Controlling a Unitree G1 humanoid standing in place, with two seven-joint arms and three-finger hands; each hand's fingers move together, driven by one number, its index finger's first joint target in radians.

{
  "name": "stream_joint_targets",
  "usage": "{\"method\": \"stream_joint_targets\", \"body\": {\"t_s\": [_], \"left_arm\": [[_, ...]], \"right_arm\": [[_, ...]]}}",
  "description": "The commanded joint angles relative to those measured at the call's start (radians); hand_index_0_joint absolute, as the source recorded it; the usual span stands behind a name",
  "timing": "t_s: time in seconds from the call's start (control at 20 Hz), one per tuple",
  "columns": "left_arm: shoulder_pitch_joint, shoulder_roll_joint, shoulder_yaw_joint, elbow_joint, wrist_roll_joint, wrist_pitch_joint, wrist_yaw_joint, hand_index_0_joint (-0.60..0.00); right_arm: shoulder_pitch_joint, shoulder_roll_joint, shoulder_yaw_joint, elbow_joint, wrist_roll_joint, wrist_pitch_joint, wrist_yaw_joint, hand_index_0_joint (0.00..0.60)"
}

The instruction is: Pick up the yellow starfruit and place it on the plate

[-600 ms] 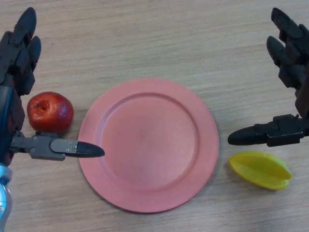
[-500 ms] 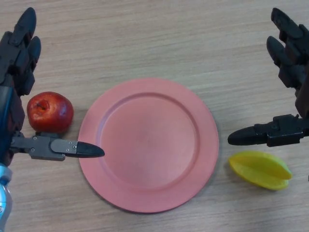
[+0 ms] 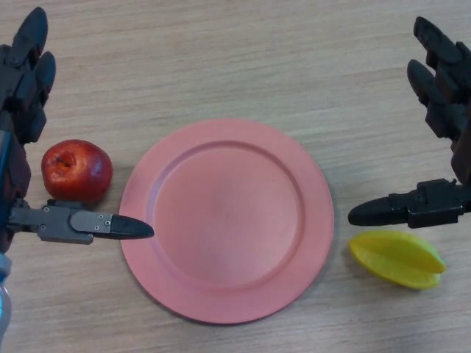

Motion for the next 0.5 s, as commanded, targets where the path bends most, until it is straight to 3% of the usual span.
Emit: {"method": "stream_joint_targets", "body": {"t_s": [0.05,0.5], "left_arm": [[-0.011,0.024,0.042,-0.028,0.002,-0.110,0.004,0.000],[-0.040,0.025,-0.004,0.044,0.026,-0.098,0.009,0.000]], "right_arm": [[-0.002,-0.030,-0.047,-0.083,-0.104,-0.087,0.017,0.000],[0.134,-0.018,-0.062,0.029,-0.492,-0.234,0.120,0.000]]}}
